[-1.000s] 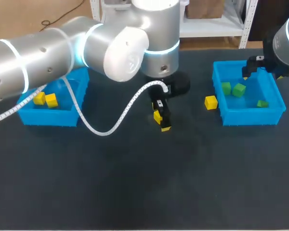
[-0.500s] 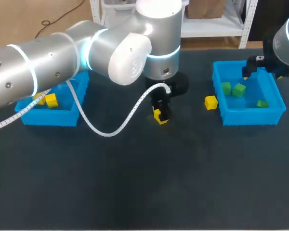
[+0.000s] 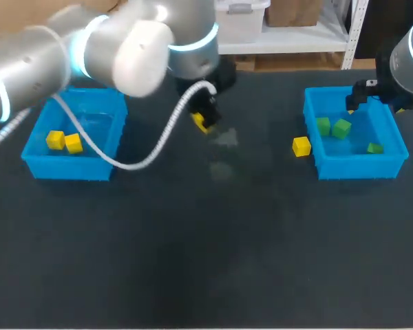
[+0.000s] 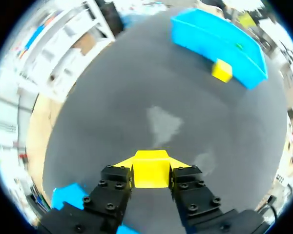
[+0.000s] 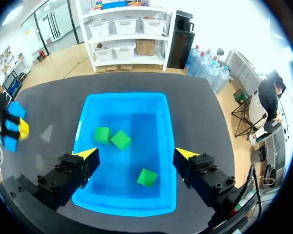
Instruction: Put the green cubes in the right bin and the yellow cubes in the left bin.
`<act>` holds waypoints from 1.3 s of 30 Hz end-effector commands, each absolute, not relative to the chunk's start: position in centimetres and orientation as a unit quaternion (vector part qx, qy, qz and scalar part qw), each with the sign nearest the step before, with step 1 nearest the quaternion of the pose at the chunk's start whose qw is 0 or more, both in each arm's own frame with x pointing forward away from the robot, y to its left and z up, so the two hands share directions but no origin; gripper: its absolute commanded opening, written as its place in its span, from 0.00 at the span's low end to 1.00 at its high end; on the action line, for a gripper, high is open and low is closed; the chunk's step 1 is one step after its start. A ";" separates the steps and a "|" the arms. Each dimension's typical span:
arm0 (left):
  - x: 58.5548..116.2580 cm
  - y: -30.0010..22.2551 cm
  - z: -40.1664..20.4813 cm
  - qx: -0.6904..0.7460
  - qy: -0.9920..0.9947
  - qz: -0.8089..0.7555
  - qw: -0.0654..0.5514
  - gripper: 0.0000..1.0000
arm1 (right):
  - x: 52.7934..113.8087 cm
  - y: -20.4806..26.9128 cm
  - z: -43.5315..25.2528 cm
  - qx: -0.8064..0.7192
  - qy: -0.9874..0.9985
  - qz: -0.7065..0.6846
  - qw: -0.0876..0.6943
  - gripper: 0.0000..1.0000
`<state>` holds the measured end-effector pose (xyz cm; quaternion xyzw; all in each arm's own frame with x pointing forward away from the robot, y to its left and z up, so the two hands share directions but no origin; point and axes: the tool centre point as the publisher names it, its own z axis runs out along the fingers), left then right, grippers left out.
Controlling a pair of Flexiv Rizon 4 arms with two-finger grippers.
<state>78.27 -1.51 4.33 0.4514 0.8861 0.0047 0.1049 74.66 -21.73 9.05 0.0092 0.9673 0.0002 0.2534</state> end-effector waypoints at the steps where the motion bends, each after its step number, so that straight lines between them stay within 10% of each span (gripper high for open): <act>1: 79.0 5.1 6.9 0.395 0.907 -0.008 0.143 0.00 | 74.4 -21.7 9.0 0.011 0.966 -0.001 0.258 1.00; 18: 77.1 21.1 5.5 0.231 0.966 0.047 0.107 0.00 | 74.4 -21.7 9.0 0.011 0.966 -0.001 0.258 1.00; 19: 76.8 21.5 5.3 0.229 0.966 0.062 0.103 0.24 | 74.4 -21.7 9.0 0.011 0.966 -0.001 0.258 1.00; 20: 76.6 21.8 5.0 0.229 0.966 0.060 0.102 1.00 | 74.4 -21.7 9.0 0.011 0.966 -0.001 0.258 1.00; 39: 77.0 5.5 10.7 0.435 0.878 -0.056 0.191 1.00 | 74.4 -21.7 9.0 0.011 0.966 -0.001 0.258 1.00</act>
